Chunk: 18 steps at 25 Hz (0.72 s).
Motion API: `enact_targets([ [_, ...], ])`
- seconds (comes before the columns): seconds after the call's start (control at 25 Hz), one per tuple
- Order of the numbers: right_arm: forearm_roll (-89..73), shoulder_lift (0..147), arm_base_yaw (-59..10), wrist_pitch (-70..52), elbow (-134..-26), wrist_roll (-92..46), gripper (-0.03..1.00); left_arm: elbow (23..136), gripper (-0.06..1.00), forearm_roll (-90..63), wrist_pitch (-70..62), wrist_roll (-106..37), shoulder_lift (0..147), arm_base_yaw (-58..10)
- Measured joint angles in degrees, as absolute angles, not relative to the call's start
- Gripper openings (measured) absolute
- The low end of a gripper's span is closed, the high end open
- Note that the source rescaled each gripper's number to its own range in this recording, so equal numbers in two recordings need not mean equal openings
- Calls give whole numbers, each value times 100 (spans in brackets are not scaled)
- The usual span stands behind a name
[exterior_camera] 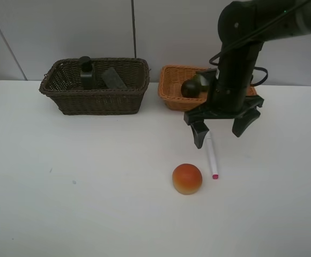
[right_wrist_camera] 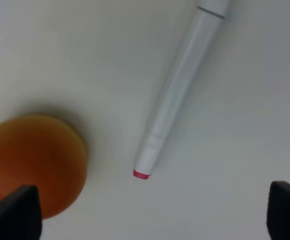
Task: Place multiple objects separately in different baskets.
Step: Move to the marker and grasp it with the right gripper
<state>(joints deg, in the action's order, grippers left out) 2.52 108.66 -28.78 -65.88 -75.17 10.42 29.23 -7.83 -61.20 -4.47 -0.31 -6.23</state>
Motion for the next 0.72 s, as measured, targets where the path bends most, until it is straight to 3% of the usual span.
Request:
enact_targets([
  [0.4, -288, 10717, -2687, -4990, -6311, 1060, 100, 2923, 98, -783, -6120, -447, -31, -623],
  [0.72, 0, 10811, -2687, -4214, -6203, 1208, 100, 2923, 98, -783, -6120, -447, -31, -623],
])
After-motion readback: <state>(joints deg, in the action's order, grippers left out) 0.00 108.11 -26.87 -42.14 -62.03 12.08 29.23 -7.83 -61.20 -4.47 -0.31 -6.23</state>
